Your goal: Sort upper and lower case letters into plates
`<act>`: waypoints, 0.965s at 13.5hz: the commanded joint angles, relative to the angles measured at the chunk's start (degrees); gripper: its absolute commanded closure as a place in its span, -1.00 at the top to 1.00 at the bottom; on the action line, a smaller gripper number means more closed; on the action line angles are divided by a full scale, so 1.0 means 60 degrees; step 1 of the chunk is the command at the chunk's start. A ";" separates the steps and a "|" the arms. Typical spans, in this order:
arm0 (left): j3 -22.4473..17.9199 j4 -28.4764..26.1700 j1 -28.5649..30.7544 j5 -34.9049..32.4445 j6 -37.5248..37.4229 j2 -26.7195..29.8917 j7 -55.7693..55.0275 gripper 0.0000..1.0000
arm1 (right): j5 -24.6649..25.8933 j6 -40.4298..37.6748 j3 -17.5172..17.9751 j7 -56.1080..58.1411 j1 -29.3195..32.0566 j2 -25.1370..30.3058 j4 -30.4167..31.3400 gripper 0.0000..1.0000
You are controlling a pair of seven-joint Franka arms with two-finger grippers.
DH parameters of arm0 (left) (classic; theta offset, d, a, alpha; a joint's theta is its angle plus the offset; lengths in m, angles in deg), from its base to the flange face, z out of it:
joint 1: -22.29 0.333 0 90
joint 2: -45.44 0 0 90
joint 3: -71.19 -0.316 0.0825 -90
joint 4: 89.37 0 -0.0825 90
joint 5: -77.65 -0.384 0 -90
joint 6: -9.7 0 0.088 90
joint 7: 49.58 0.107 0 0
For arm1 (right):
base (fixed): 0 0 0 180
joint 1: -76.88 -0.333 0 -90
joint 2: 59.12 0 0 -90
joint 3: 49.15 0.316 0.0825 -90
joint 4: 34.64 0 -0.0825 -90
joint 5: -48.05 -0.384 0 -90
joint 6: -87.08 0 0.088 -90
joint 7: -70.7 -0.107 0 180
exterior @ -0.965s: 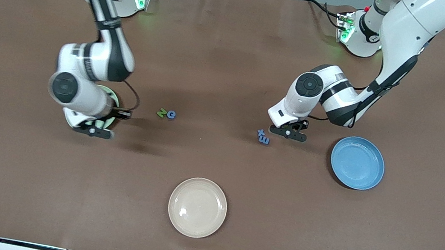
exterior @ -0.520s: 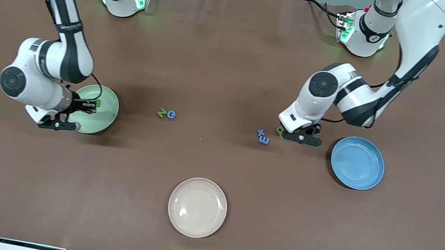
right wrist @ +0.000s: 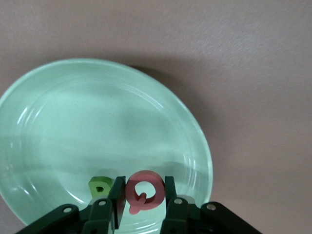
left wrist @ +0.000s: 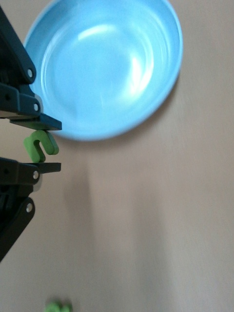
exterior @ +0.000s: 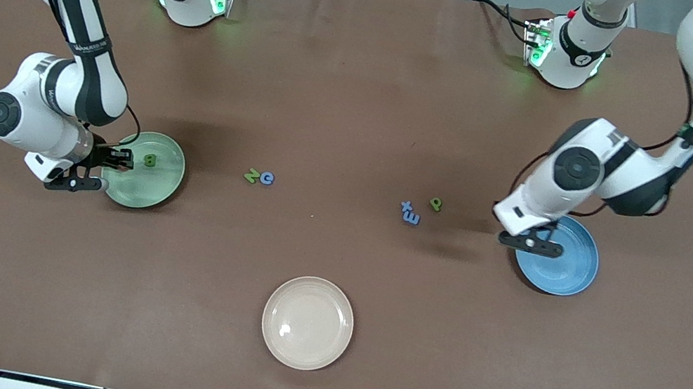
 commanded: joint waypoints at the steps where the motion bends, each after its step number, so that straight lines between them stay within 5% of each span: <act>1: 0.0240 -0.0386 0.1163 -0.0144 -0.0065 0.0348 0.1467 -0.78 | -0.0088 0.0142 0.0126 0.0154 0.0120 -0.0021 0.0139 -0.83; 2: 0.0226 -0.0328 0.1428 -0.0159 -0.0021 0.0246 0.1850 -0.78 | -0.0088 0.0142 0.0126 0.0154 0.0120 -0.0051 0.0125 -0.55; 4: 0.0196 -0.0182 0.1839 -0.0654 0.0023 -0.0046 0.2175 -0.78 | -0.0102 0.0142 0.0140 0.0140 0.0106 -0.0051 0.0125 0.99; 9: 0.0152 0.0155 0.2280 -0.1886 0.0403 -0.1086 0.2191 -0.77 | -0.0175 -0.0413 0.0170 -0.0195 -0.0011 0.0299 0.0037 1.00; 13: 0.0108 0.0332 0.2280 -0.2312 0.0463 -0.1571 0.2176 -0.74 | -0.0307 -0.0694 0.0199 -0.2551 -0.1239 0.0637 0.0022 1.00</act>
